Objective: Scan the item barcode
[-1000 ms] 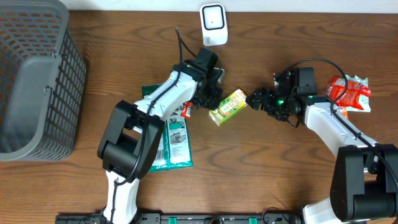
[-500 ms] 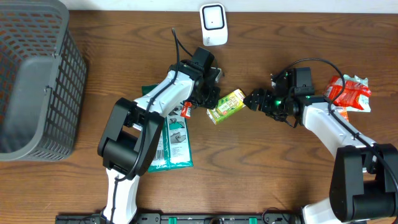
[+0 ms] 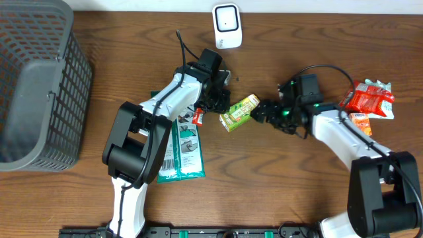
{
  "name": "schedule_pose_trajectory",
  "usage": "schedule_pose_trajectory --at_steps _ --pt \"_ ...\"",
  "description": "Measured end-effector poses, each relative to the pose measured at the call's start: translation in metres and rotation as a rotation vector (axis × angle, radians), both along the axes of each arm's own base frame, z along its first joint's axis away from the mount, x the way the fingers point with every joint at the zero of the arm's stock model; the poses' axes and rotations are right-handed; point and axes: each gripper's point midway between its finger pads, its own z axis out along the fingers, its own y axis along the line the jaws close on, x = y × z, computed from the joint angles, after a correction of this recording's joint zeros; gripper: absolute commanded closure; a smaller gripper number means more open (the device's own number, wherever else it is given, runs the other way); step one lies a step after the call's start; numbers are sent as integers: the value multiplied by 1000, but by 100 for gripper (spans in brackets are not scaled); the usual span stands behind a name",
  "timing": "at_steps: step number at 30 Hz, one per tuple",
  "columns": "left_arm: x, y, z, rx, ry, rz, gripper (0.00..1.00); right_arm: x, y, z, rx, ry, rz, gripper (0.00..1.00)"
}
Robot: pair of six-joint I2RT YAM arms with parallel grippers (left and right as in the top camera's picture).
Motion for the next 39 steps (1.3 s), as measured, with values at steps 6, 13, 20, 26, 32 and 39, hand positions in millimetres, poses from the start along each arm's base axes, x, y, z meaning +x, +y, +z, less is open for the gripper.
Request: schedule_pose_trajectory --at_steps 6,13,20,26,32,39 --pt "1 0 -1 -1 0 1 69 -8 31 -11 46 -13 -35 14" --pt "2 0 -3 -3 1 4 69 -12 63 -17 138 -79 -87 16" --pt "10 10 -11 19 -3 27 69 -8 73 -15 167 -163 -142 19" --pt "11 14 -12 32 -3 35 69 -4 68 -15 170 -224 -188 27" --pt "11 14 -12 32 -3 35 69 4 60 -16 127 -264 -218 27" --pt "10 16 -10 40 16 37 69 3 52 -21 78 -264 -232 25"
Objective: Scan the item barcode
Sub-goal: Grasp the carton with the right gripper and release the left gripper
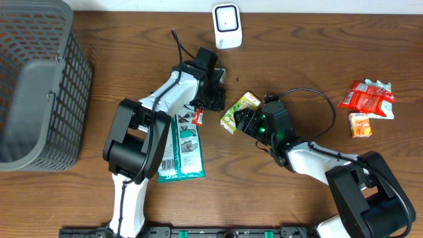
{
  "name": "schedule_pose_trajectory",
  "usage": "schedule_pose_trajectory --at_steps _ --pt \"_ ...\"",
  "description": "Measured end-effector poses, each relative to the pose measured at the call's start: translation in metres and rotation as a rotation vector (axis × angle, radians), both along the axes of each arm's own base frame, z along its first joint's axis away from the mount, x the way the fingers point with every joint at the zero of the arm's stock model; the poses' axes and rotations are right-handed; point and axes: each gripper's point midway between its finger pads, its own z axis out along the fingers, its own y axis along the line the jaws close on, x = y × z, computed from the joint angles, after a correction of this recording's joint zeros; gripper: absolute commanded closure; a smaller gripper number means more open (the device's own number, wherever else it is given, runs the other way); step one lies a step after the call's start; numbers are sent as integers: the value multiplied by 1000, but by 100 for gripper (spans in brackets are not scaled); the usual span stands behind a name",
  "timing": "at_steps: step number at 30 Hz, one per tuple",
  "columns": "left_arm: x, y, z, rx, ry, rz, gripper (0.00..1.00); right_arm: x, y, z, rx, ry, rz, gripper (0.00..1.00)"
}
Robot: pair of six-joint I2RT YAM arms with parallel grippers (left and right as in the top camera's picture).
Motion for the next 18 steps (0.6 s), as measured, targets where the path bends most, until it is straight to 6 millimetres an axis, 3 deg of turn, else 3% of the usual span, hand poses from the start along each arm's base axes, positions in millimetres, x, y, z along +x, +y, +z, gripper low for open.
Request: schedule_pose_trajectory --at_steps 4,8,18 --pt "-2 13 4 18 72 26 69 0 -1 0 -8 -2 -3 23" --pt "10 22 21 -12 76 45 69 1 -2 1 -12 -5 -5 22" --pt "-8 -9 39 -186 132 -58 69 1 -2 1 -13 -6 -6 21"
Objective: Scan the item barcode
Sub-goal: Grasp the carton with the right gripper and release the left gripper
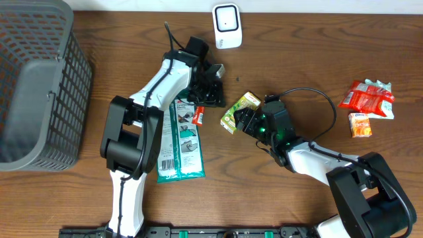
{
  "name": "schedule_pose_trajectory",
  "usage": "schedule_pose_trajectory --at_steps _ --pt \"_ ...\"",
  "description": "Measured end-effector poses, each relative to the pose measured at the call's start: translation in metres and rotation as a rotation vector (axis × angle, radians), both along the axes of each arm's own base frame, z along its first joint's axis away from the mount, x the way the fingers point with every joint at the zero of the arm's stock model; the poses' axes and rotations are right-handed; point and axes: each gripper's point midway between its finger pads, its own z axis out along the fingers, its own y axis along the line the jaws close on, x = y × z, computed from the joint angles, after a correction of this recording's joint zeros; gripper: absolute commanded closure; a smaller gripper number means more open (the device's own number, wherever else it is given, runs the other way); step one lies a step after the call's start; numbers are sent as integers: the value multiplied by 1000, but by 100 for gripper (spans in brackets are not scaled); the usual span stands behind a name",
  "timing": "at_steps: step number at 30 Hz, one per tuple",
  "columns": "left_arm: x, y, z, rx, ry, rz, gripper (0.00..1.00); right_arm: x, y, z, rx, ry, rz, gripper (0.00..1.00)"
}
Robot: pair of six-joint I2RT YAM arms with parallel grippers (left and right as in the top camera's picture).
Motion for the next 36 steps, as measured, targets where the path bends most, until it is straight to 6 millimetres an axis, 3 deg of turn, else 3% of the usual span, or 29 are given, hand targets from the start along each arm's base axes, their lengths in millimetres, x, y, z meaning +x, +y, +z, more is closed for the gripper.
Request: schedule_pose_trajectory --at_steps 7,12,15,30,36 --pt "-5 -7 -1 -28 6 -20 69 0 0 0 -7 -5 8 21" --pt "-12 -13 -18 -19 35 -37 70 0 0 0 -10 -6 11 21" --pt "-17 -16 -28 -27 61 -42 76 0 0 0 -11 -7 12 21" --pt "-9 -12 -31 10 19 -40 76 0 0 1 -10 -7 13 21" --pt "-7 -10 -32 24 8 -38 76 15 16 0 77 -66 37 28"
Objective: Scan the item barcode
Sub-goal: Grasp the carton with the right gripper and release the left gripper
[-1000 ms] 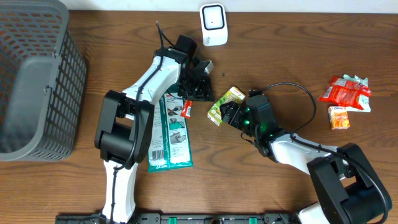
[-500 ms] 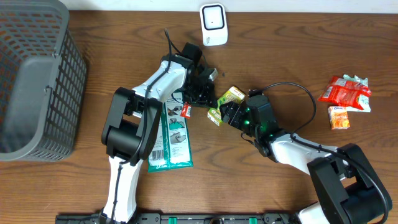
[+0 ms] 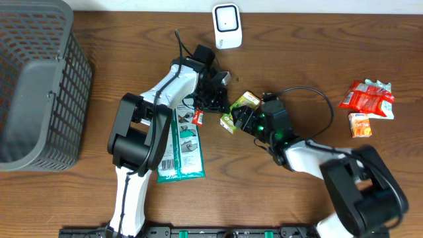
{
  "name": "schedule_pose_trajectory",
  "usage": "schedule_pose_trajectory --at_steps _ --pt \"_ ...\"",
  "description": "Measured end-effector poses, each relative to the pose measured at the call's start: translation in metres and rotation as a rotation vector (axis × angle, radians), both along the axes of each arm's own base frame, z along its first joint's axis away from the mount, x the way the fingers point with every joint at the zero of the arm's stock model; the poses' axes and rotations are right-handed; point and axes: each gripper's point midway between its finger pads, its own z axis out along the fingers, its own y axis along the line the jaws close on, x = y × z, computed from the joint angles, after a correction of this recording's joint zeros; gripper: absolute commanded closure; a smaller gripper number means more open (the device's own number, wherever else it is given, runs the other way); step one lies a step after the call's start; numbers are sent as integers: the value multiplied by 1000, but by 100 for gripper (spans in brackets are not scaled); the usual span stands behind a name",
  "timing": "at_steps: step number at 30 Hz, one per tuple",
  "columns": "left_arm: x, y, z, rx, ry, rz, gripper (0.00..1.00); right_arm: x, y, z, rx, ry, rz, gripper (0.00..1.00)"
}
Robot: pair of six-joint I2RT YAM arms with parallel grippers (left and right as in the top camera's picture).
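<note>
A small green and yellow juice carton (image 3: 238, 106) lies tilted near the table's middle. My right gripper (image 3: 246, 118) comes at it from the lower right and is shut on its near end, with the wrist's green light glowing behind it. My left gripper (image 3: 216, 92) sits just left of the carton, open, with its fingers close to the carton's left end. The white barcode scanner (image 3: 226, 25) stands at the back edge, well beyond both grippers. The overhead view does not show the carton's barcode.
A teal flat package (image 3: 182, 142) lies under the left arm, with a small red item (image 3: 197, 117) beside it. Red snack packs (image 3: 368, 98) and a small orange pack (image 3: 360, 124) lie at the far right. A grey mesh basket (image 3: 36, 86) fills the left side.
My left gripper has moved from further back and left toward the carton and now sits right beside its left end. The right gripper and the carton have hardly shifted.
At first my right arm reached in from the right with its gripper on the carton's right end, while the left gripper was at its left end. Then the right arm had swung lower over the carton, and the left gripper had drawn back. Now the left gripper is back beside the carton.
</note>
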Motion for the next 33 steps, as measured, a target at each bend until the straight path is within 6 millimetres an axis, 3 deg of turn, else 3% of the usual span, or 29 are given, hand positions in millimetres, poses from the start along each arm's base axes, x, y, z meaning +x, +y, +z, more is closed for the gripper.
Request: schedule_pose_trajectory --at_steps 2,8,19,23,33 --pt "2 2 0 8 -9 4 76 4 3 -1 24 -12 7 38" --pt "8 10 -3 46 -32 16 76 5 11 -5 59 -13 41 52" --pt "11 14 -4 71 -45 21 72 3 10 -7 26 -23 69 60" --pt "13 18 -5 95 -56 25 71 -3 10 -8 -10 -27 110 71" --pt "14 20 -5 104 -64 27 70 -5 12 -4 -22 -59 152 69"
